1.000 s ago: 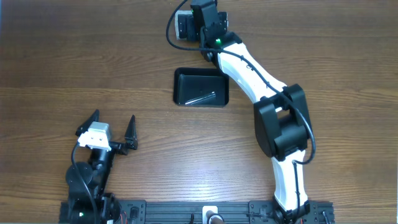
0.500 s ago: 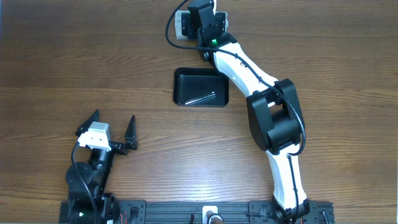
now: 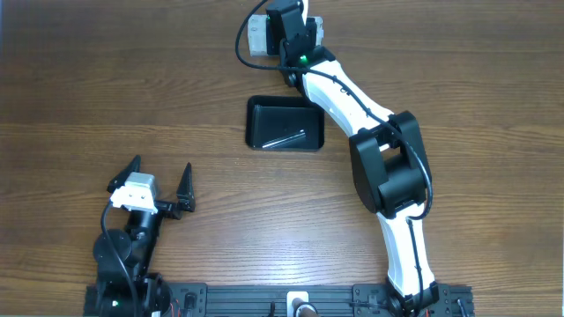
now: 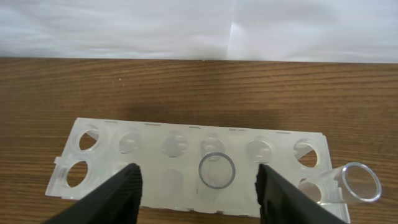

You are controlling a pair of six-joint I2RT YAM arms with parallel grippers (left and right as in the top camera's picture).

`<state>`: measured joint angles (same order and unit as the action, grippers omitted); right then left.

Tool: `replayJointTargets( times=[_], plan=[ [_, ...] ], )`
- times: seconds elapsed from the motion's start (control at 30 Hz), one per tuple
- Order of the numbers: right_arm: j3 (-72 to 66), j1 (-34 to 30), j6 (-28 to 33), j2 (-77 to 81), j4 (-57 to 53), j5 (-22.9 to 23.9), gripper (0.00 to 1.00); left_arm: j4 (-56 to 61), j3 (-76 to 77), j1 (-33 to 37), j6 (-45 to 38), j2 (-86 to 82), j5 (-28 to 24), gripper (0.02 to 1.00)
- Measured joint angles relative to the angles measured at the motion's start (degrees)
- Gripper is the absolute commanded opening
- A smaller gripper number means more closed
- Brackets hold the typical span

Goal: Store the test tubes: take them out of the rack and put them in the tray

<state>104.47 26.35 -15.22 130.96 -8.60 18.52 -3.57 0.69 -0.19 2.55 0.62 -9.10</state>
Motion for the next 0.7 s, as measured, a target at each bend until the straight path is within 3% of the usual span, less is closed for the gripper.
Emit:
replayJointTargets(
  times=[0.13,0.7],
  plan=[
    [0.0,0.0,0.2,0.3,0.1,0.3,0.474,0.0,0.0,0.0,0.0,0.0,0.0,1.000],
    [0.0,-0.1,1.0,0.5,1.4,1.2,0.404,0.0,0.0,0.0,0.0,0.0,0.0,1.000]
  ],
)
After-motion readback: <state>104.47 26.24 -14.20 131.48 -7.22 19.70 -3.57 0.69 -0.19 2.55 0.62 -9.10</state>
